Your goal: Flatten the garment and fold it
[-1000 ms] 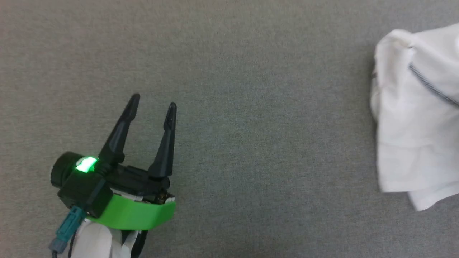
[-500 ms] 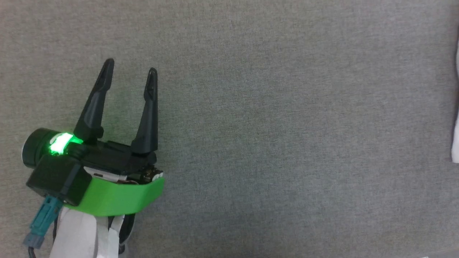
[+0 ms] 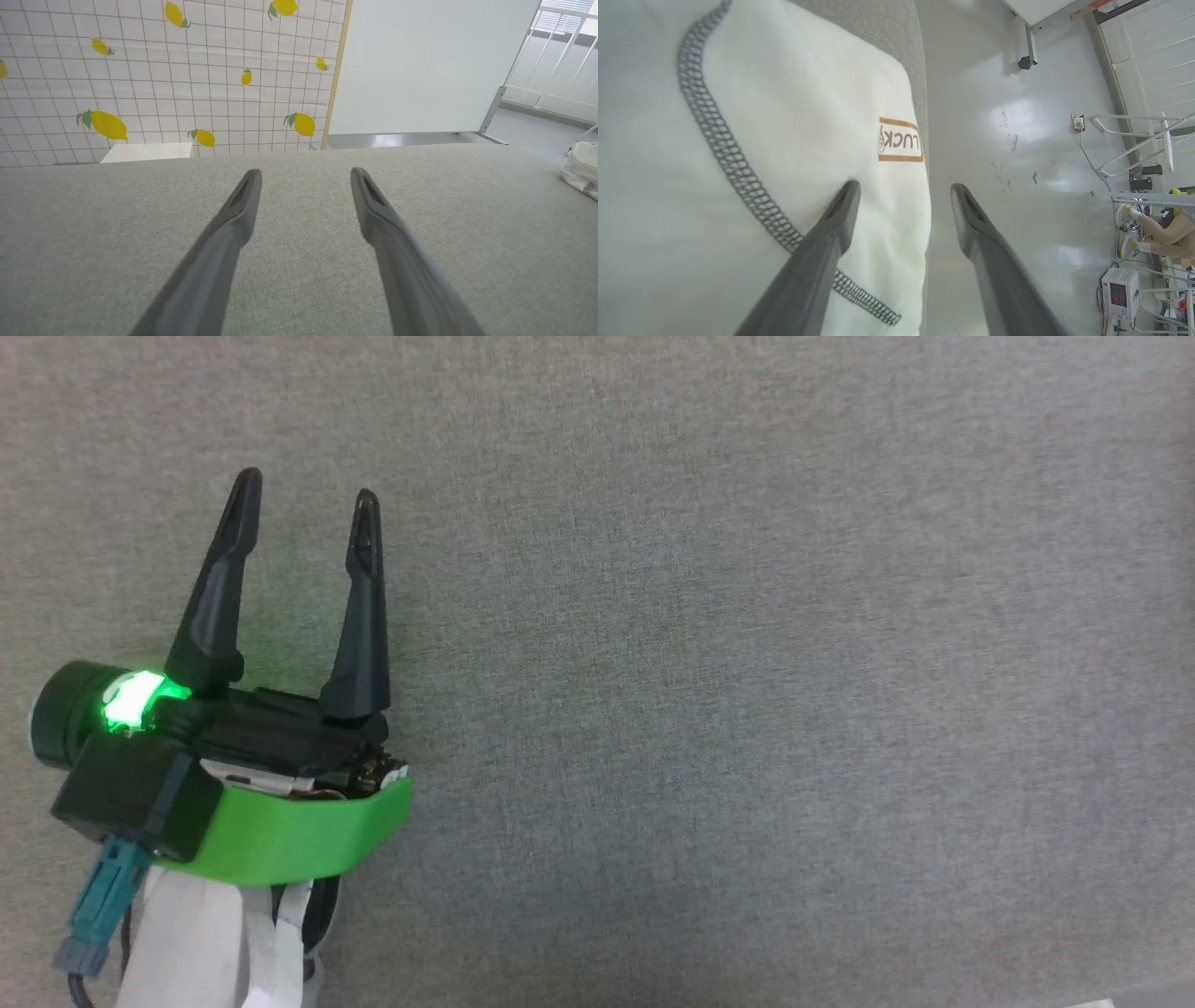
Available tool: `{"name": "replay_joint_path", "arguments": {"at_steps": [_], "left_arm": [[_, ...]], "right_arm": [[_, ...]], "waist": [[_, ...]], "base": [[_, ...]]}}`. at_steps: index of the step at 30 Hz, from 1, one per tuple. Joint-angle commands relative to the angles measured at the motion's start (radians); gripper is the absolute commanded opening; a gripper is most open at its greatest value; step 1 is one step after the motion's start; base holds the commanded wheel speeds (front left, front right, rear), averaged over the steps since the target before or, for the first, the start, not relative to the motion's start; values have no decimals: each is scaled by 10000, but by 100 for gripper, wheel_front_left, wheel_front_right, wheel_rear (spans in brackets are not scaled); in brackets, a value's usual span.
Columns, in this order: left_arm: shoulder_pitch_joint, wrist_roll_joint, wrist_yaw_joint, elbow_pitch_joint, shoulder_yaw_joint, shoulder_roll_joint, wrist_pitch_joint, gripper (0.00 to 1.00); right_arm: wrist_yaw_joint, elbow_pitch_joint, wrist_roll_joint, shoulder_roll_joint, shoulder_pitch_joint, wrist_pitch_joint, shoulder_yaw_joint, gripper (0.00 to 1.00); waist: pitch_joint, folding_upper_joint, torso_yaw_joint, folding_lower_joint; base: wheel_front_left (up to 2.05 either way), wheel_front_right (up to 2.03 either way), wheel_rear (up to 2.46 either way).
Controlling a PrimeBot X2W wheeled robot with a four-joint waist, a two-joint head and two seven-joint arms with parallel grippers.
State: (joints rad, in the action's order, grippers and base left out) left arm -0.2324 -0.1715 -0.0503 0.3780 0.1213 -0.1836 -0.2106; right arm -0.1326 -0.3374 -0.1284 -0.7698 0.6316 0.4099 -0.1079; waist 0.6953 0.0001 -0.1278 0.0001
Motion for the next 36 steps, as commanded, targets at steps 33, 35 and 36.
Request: {"name": "replay_joint_path", "arguments": {"at_steps": [33, 35, 36], "left_arm": [[3257, -580, 414, -2572, -183, 778, -509, 100], [3363, -488, 373, -2722, -121, 807, -509, 100], [3423, -399, 366, -2817, -84, 813, -509, 100]], "right_arm": [[19, 6201, 1105, 6349, -6513, -2760, 200, 100], [19, 6095, 1273, 6560, -6867, -2960, 348, 100], [19, 6018, 1348, 6678, -7020, -3120, 349, 100]], "waist": [[-6065, -1, 1169, -1], [-6199, -1, 1192, -1], [-6260, -1, 1199, -1]], "base": [[0, 0, 0], [0, 0, 0], [0, 0, 0]]}}
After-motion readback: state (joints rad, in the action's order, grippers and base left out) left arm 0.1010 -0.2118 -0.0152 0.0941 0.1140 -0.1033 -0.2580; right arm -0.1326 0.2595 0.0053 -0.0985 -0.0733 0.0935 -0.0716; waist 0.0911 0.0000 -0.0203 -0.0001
